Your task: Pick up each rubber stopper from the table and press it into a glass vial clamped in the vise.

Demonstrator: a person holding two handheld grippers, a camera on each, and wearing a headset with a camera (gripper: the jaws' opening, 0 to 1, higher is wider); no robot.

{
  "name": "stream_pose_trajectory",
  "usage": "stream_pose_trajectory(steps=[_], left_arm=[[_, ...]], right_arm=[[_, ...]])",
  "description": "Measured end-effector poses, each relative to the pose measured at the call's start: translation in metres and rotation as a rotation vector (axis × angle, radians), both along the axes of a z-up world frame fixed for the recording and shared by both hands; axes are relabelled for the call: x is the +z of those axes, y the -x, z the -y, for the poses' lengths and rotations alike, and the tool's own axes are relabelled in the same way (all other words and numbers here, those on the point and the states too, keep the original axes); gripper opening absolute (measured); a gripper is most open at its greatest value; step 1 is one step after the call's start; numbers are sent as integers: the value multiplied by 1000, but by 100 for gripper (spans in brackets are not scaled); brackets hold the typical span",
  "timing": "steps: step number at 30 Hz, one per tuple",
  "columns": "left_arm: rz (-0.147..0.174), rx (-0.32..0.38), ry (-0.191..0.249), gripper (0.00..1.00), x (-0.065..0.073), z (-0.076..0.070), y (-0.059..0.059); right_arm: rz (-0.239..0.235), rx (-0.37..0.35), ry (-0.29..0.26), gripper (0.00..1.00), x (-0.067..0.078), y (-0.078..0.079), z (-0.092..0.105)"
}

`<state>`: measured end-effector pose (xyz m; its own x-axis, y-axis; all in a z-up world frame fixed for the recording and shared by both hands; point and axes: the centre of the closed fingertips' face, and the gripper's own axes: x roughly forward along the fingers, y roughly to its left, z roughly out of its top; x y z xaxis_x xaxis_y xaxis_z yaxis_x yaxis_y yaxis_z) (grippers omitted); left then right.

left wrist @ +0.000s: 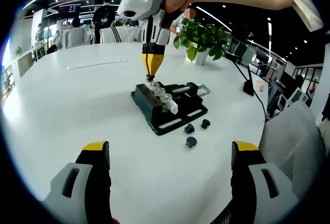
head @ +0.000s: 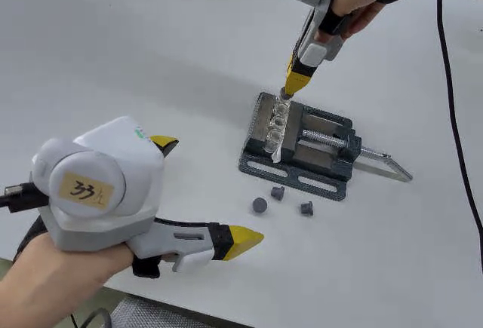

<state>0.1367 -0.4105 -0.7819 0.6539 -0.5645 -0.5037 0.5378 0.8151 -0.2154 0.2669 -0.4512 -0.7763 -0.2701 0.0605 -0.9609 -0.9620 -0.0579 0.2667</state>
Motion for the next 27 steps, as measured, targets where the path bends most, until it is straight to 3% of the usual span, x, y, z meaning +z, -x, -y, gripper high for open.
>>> stream_pose_trajectory(steps=[10,15,17,23,25,27], left_arm=[[2,-9,-4,98,2,-1,1],[4,-13,-5,98,3,1,2],[5,-16,-6,98,4,1,1],[5,-26,-13,98,4,2,1],[10,-29,-16,98,6,3,0],[11,-33,-18,98,8,4,0]], right_arm=[[1,-18,-43,0,0,-6,-1],[9,-11,-82,0,3,1,4],[-5,-3,-108,5,3,4,1],[20,-28,-206,20,9,11,6],[58,-22,-261,27,12,14,8],[63,-37,-278,31,14,18,15]])
